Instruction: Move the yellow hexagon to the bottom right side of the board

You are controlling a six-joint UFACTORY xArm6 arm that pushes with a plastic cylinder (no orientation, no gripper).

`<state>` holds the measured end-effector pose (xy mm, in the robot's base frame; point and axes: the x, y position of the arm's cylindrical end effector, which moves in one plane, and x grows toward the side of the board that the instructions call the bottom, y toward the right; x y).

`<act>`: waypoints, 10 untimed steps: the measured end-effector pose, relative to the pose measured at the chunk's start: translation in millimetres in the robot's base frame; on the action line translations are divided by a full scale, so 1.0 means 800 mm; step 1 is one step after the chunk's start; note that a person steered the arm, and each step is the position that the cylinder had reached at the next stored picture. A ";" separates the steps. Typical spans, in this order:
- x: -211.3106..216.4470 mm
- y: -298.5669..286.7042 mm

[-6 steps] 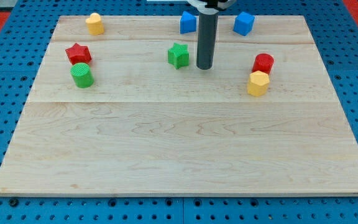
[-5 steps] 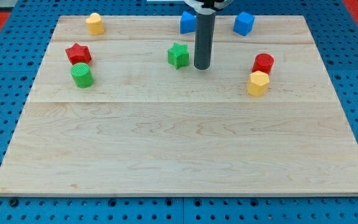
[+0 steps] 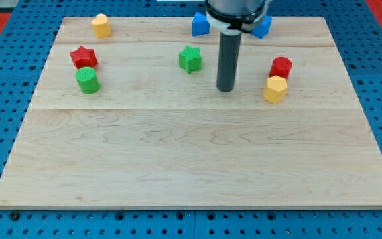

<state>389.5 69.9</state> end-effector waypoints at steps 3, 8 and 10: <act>0.008 0.124; 0.116 0.078; 0.028 0.037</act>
